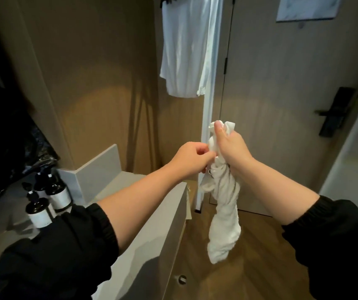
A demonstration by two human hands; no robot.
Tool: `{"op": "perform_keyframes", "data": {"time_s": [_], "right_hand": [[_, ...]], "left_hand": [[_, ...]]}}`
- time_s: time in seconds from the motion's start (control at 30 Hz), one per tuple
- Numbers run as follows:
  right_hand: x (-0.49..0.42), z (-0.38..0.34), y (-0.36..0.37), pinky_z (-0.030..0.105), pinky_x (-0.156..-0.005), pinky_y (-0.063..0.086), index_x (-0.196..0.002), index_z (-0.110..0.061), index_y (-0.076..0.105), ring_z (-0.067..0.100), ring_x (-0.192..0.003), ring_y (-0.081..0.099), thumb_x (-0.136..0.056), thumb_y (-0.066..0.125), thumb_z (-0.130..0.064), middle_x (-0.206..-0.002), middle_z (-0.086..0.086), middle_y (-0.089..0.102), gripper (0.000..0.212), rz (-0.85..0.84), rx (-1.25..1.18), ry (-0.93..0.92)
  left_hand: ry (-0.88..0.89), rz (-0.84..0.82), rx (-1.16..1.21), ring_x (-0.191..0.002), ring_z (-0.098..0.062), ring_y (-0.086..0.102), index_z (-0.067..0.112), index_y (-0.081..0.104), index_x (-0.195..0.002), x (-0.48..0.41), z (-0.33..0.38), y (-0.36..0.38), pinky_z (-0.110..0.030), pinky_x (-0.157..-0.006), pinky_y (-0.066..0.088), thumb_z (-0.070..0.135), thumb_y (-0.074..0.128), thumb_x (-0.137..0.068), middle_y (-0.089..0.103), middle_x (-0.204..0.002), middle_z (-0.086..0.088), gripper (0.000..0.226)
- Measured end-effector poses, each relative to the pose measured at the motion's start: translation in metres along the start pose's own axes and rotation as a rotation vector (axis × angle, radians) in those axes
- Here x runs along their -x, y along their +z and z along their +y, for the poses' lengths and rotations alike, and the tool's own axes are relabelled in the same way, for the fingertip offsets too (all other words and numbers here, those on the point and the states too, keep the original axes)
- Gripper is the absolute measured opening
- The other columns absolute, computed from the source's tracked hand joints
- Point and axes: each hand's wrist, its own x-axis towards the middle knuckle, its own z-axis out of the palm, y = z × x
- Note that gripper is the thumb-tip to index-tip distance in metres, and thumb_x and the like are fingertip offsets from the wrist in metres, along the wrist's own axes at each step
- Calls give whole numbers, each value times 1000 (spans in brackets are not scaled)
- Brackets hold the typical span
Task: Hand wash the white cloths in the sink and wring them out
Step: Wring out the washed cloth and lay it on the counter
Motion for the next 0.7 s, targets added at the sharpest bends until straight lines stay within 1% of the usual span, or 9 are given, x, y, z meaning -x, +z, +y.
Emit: {"op": "perform_keyframes", "data": {"time_s": [0.1,0.17,0.23,0.27,0.4,0.47,0.53,0.6,0.7], "right_hand": [[-4,6,-12,23,-68,47,-98,-18,59,11,-79,60,-96,33,-60,-89,0,62,50,-57,-102,128],[-6,9,-23,37,-86,54,-107,-14,62,21,-92,66,-85,36,-75,-102,6,67,70,-69,-237,240],[-13,14,-34,45,-93,52,-115,-13,61,27,-97,68,-65,42,-87,-108,9,68,92,8,-348,319],[-15,18,-39,44,-93,52,-116,-11,61,27,-96,67,-64,45,-85,-106,8,68,92,62,-348,335],[-15,30,-43,29,-65,46,-94,-6,61,17,-72,57,-93,49,-44,-84,4,59,40,177,43,147],[-12,37,-44,30,-67,47,-95,-7,63,19,-74,58,-94,55,-31,-86,7,61,26,26,20,92],[-7,39,-50,33,-74,52,-100,-8,64,20,-81,62,-94,58,-17,-91,8,64,12,-216,-153,148],[-7,43,-60,25,-63,49,-94,-10,66,13,-73,59,-91,59,-6,-82,2,63,8,-318,-64,103],[-11,45,-68,24,-58,35,-80,5,62,14,-68,44,-80,63,-5,-71,5,49,10,-237,226,-15]], "left_hand": [[112,90,-95,-51,-10,50,13,55,-57,-4,-1,10,-23,-53,42,23,52,-94,55,-55,-2,39],[132,142,-85,-58,-17,53,8,60,-63,-8,-7,10,-32,-59,46,25,51,-96,59,-61,-7,38],[121,188,-16,-62,-17,55,7,65,-70,-11,-10,8,-31,-60,48,24,51,-97,61,-66,-6,35],[128,214,0,-62,-15,54,9,65,-70,-12,-9,7,-27,-59,46,24,52,-97,60,-65,-2,34],[153,301,-6,-63,-13,50,12,63,-67,-20,-3,7,-24,-59,45,23,51,-97,55,-62,1,34],[90,360,14,-58,-10,41,13,50,-59,-26,-5,4,-19,-54,36,18,46,-97,46,-58,1,39],[-14,387,23,-61,-13,41,6,48,-64,-34,-14,-2,-22,-56,35,19,41,-98,46,-64,-4,38],[-80,396,-1,-67,-16,44,3,52,-74,-38,-22,-6,-27,-58,37,23,37,-99,48,-71,-7,35],[-61,352,-104,-64,-14,41,9,46,-70,-40,-27,-8,-27,-56,32,23,37,-100,45,-67,-1,34]]}}
